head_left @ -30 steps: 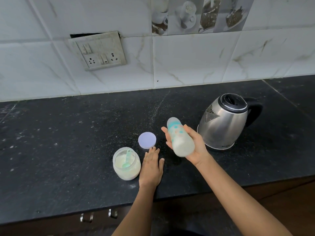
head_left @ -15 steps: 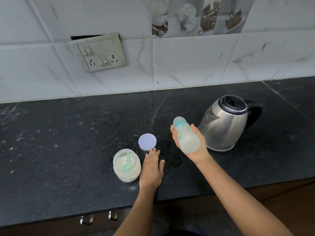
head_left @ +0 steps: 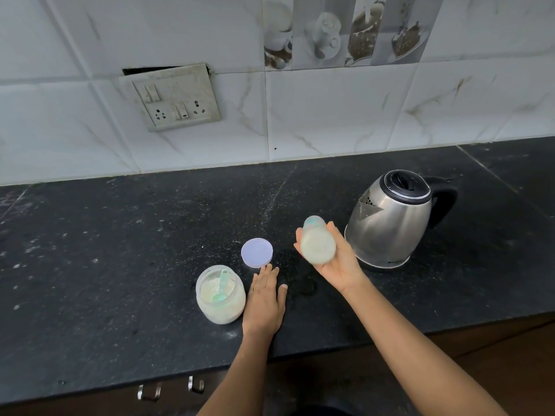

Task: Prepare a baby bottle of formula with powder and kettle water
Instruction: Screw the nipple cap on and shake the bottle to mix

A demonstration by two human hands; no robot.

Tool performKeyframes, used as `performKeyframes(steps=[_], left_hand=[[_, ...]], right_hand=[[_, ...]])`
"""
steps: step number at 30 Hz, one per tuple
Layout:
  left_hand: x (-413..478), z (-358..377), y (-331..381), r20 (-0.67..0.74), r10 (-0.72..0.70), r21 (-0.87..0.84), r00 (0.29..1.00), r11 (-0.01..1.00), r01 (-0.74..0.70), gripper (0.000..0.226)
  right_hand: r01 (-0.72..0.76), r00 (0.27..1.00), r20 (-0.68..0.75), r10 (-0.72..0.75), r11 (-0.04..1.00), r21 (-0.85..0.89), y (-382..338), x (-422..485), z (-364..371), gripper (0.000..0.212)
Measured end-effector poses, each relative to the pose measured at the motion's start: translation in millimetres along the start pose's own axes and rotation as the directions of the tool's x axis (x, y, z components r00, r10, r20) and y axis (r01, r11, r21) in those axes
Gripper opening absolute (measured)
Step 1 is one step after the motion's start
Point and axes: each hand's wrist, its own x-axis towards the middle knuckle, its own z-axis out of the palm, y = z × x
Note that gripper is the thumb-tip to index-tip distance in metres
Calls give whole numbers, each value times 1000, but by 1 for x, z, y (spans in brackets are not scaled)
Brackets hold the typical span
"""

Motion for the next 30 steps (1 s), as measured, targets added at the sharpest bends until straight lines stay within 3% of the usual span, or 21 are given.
performKeyframes(steps=[3,5,8,9,12,14,16,18,21,22,25,30], left_hand=[[0,0,0,-5,2,-12,1000,1000,-2,48],[1,1,0,-7,3,-13,1000,1000,-3,48],[0,0,0,-9,0,-13,1000,1000,0,48],[0,0,0,-6,1,-15,1000,1000,-1,48],[0,1,-1,-6,-6,-17,1000,1000,6,48],[0,2,-1,-3,-6,-22,1000,1000,6,47],[0,3,-2,-7,-3,-17,1000,1000,3,47],[0,3,-1,-4,-5,-17,1000,1000,5,47],[1,3,-2,-7,-9,-12,1000,1000,9,48],[1,3,-2,-8,-8,-11,1000,1000,7,47],[1,3,-1,-13,-5,-12,1000,1000,5,47],[1,3,-2,-3,-11,-9,1000,1000,11,48]], right_hand=[[-65,989,122,83,988,-142,-5,-8,-4,96],[-29,980,192,59,987,-155,-7,-8,2,97],[5,998,56,-4,1000,-24,-8,-3,2,97],[1,998,67,-1,1000,-7,-9,-2,-1,96],[-27,996,81,41,986,-165,-8,-7,-6,104],[2,994,112,10,994,-111,-7,-3,2,108],[42,999,18,-41,998,-40,-6,-1,1,102],[-21,998,59,22,1000,-15,-7,-1,2,101],[-14,992,121,39,980,-200,-9,-7,2,106],[-9,989,144,37,982,-191,-10,-3,8,109],[-17,1000,20,19,994,-105,-11,1,5,110],[-65,982,164,92,985,-162,-6,-5,5,110]])
